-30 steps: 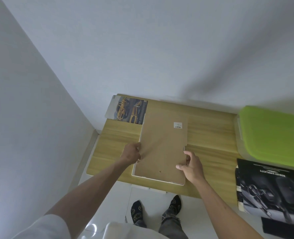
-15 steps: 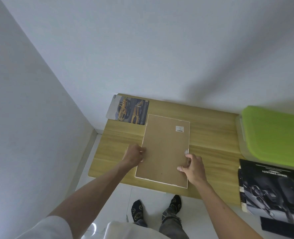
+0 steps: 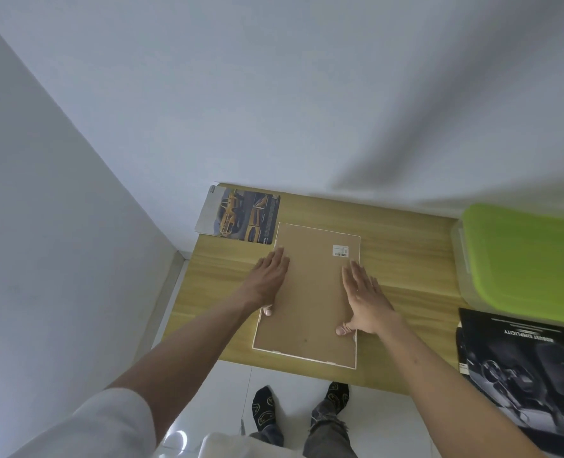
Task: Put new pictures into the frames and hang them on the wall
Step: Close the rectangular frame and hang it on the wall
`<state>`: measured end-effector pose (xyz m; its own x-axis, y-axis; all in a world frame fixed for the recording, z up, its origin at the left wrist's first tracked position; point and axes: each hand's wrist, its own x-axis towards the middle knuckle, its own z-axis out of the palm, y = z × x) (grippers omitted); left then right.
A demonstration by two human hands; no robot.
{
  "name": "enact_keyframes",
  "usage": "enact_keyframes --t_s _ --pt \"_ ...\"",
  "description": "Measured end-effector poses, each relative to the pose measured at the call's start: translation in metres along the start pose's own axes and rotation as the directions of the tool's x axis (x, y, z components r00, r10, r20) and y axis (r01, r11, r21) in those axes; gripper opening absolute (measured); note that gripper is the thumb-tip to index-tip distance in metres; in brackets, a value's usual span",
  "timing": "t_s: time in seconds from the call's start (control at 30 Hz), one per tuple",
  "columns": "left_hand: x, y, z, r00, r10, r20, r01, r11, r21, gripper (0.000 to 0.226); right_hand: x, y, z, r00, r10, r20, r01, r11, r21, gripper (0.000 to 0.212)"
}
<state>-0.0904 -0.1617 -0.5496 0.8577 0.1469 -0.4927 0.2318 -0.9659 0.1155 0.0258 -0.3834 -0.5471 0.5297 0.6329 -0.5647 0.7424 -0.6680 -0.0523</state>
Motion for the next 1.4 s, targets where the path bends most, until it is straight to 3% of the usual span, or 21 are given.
enact_keyframes --t_s 0.13,0.33,0.57,0.63,0.7,0.73,0.77,0.87,0.97,1.03,1.07,1.13,1.23,1.3,1.37,1.4 --pt "0.02 -0.011 -0.008 0.989 0.029 0.143 -0.039 0.997 0.07 0.159 0.018 0.001 -0.008 0.993 -0.047 0.105 0.055 0.995 -0.077 0.159" --pt "0.026 -0.018 -0.007 0.983 0.06 0.173 -0.077 0.992 0.095 0.159 0.027 0.001 -0.006 0.987 -0.053 0.154 0.064 0.996 -0.063 0.161" --pt "0.023 -0.014 -0.018 0.972 0.107 0.209 -0.161 0.951 0.263 0.154 0.023 0.006 -0.007 0.984 -0.097 0.146 0.093 0.995 0.034 0.16" --pt "0.025 -0.009 -0.019 0.98 0.097 0.174 -0.137 0.963 0.231 0.136 0.023 0.008 -0.006 0.985 -0.111 0.129 0.105 0.993 0.052 0.16" --pt "0.026 0.001 -0.024 0.983 0.081 0.165 -0.109 0.979 0.17 0.092 0.023 0.011 -0.004 0.986 -0.12 0.118 0.113 0.992 0.06 0.159" --pt "0.026 0.003 -0.024 0.985 0.08 0.156 -0.104 0.983 0.152 0.083 0.023 0.011 -0.003 0.987 -0.119 0.107 0.112 0.992 0.063 0.159" --pt "0.025 0.001 -0.023 0.989 0.077 0.123 -0.096 0.983 0.154 0.091 0.023 0.012 -0.002 0.989 -0.116 0.092 0.111 0.992 0.061 0.159" --pt "0.018 -0.012 -0.017 0.987 0.075 0.145 -0.102 0.976 0.191 0.147 0.019 0.014 -0.001 0.994 -0.095 0.046 0.091 0.992 0.087 0.157" --pt "0.009 -0.014 -0.013 0.992 0.043 0.119 -0.045 0.999 0.013 0.149 0.008 0.015 0.01 1.0 -0.026 0.007 0.023 0.959 0.282 0.15" --pt "0.001 -0.006 -0.006 0.995 -0.041 0.089 0.055 0.986 -0.155 0.142 -0.003 0.014 0.019 0.999 0.044 -0.018 -0.029 0.853 0.52 0.138" --pt "-0.003 -0.002 -0.001 0.991 -0.1 0.091 0.122 0.95 -0.288 0.137 -0.008 0.013 0.023 0.995 0.085 -0.047 -0.038 0.787 0.616 0.125" --pt "-0.008 0.005 0.007 0.974 -0.199 0.108 0.224 0.777 -0.588 0.114 -0.015 0.008 0.027 0.976 0.201 -0.09 -0.07 0.672 0.737 0.095" --pt "-0.015 0.013 0.004 0.935 -0.353 0.045 0.229 0.5 -0.836 0.069 -0.014 0.0 0.022 0.932 0.363 0.001 -0.155 0.395 0.906 0.074" --pt "-0.02 0.018 -0.003 0.89 -0.453 0.049 0.212 0.317 -0.924 0.07 -0.011 -0.003 0.018 0.895 0.439 0.079 -0.173 0.178 0.969 0.06" --pt "-0.022 0.018 -0.008 0.842 -0.534 0.077 0.201 0.178 -0.963 0.076 -0.012 -0.001 0.015 0.85 0.511 0.123 -0.172 0.048 0.984 0.04" --pt "-0.024 0.018 -0.011 0.831 -0.551 0.08 0.183 0.134 -0.974 0.075 -0.014 0.0 0.013 0.826 0.546 0.138 -0.173 0.012 0.985 0.04"
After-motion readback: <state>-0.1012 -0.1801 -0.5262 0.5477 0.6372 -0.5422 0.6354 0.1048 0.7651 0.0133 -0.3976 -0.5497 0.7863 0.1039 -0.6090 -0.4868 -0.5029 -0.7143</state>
